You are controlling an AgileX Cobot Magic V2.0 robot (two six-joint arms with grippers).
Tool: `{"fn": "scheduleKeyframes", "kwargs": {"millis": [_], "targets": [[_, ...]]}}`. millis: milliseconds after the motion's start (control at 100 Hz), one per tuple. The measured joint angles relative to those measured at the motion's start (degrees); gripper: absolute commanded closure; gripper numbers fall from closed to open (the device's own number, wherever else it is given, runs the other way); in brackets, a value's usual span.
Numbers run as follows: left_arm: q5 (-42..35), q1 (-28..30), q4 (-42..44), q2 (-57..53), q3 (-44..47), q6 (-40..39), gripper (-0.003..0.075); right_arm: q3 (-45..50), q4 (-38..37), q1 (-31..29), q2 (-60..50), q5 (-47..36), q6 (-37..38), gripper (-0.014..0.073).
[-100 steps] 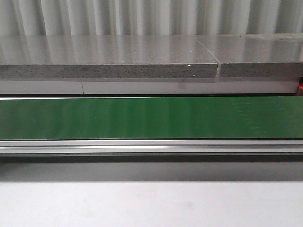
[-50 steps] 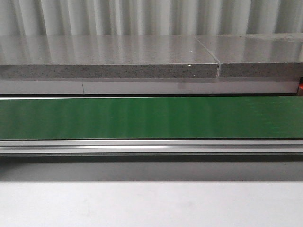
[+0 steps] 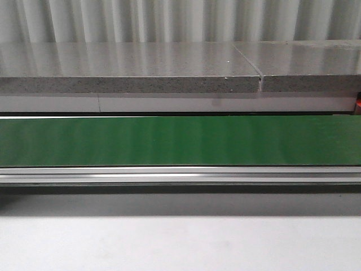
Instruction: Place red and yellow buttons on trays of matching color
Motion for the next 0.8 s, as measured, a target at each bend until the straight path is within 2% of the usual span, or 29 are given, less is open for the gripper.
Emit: {"fn": "scheduleKeyframes", "kwargs": {"millis": [410,800], "targets": [[4.4,0.0,0.2,0.0,0.0,-0.1,0.0740,0.0,0.0,0.0,0.0,0.0,0.0,0.0662],[4.4,0.0,0.2,0.0,0.0,-0.1,0.0740,0.0,0.0,0.0,0.0,0.0,0.0,0.0662]]}}
